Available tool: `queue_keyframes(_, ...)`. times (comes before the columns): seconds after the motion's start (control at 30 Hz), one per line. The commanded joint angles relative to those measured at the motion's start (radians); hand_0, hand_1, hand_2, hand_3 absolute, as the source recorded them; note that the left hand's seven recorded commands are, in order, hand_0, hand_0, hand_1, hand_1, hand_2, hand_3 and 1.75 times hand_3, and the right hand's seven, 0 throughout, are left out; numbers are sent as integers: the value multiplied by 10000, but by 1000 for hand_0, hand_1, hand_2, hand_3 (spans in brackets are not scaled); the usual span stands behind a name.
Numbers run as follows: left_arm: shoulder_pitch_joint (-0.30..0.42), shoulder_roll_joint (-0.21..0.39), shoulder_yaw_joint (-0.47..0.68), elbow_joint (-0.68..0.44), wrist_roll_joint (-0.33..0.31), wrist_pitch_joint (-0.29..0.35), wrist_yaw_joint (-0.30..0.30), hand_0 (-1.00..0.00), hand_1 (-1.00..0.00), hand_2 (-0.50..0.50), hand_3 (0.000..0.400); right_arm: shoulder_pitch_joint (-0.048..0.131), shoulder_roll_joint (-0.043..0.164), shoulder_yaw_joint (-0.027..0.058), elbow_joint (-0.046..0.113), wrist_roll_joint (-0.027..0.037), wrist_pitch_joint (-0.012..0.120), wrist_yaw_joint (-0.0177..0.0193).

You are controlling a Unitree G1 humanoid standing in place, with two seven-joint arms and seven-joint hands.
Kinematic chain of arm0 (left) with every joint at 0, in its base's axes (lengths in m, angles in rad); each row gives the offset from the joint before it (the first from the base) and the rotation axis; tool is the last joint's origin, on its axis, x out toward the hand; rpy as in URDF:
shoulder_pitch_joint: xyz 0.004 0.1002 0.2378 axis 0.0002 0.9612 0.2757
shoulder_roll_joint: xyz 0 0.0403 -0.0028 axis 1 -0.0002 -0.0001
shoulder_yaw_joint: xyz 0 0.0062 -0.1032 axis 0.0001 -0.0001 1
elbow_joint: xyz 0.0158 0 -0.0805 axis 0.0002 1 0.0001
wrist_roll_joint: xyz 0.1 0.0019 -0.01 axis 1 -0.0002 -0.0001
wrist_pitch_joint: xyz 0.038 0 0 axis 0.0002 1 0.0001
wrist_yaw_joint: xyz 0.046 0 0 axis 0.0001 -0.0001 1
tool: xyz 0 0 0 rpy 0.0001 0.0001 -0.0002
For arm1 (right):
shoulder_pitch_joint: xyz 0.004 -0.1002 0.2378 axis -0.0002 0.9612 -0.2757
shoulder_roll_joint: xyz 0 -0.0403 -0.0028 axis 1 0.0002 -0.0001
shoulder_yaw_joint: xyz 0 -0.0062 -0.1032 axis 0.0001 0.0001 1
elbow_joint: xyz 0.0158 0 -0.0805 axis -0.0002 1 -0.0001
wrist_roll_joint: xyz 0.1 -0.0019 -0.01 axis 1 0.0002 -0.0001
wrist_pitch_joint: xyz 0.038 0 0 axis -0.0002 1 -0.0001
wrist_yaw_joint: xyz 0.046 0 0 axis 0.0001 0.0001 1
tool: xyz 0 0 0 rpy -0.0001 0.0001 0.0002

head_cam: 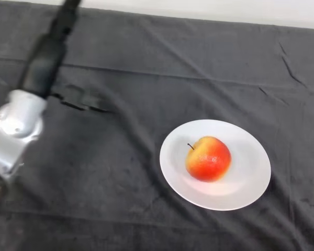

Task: Move the apple to the plate

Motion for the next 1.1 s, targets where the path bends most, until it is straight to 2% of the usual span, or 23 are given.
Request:
queue_keyframes(0.03,339,694,430,-708,-229,-213,213,0,0,0,0,1279,1289,-54,533,-11,232,-24)
queue_keyframes(0.33,2006,1457,2095,-2402,-516,285,1212,0,0,0,0,1281,1292,-45,520,-3,241,-23)
queue_keyframes(0.47,2919,1628,2925,-3046,-528,247,1761,0,0,0,0,1282,1294,-41,514,2,245,-22)
queue_keyframes(0.57,3333,1675,3518,-3170,-570,172,2010,0,0,0,0,1283,1295,-37,512,6,247,-22)
queue_keyframes(0.83,3532,1514,4662,-2720,-519,110,2407,0,0,0,0,1283,1296,-30,509,14,249,-21)
queue_keyframes(1.1,3392,1149,5214,-2566,-170,362,2795,0,0,0,0,1283,1296,-24,508,21,250,-19)
